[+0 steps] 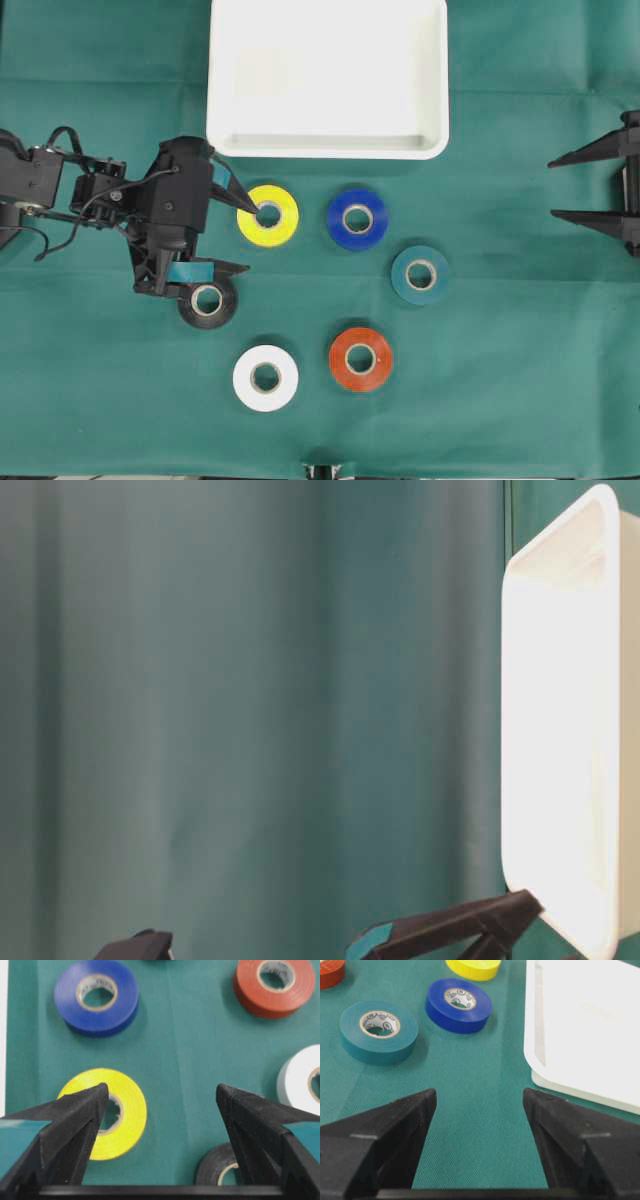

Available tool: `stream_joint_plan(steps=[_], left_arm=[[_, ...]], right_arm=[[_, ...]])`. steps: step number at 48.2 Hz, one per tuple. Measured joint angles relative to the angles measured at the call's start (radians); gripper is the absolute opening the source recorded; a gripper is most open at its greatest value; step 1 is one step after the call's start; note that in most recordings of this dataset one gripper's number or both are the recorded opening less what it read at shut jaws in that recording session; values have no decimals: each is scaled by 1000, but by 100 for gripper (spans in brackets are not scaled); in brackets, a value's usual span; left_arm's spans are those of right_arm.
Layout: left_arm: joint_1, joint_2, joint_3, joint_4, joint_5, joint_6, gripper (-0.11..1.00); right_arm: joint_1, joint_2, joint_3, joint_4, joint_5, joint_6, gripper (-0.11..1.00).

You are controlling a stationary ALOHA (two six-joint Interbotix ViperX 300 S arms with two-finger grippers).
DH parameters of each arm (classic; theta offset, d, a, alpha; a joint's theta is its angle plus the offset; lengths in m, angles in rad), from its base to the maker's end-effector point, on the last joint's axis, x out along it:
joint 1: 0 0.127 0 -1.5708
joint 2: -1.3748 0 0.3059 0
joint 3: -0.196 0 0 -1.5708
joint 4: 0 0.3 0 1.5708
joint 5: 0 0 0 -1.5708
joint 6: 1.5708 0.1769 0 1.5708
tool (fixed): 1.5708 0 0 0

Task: Put the tape into the white case with the left arm.
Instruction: 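Lower the left gripper onto the yellow roll's rim and close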

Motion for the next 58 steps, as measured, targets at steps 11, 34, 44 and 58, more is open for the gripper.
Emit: stream_joint_plan(steps=[11,34,44,58], left_arm=[[0,29,-9,0,11,-21,95],[-6,150,-40,-2,11,-17,95],[-9,189,-41,0,5,-20,95],[-9,242,-41,-2,-60,-20,95]], right_arm=[[0,0,0,0,0,0,97],[0,0,0,-2,0,0,97],[0,0,0,-2,0,0,97],[0,0,0,0,0,0,97]])
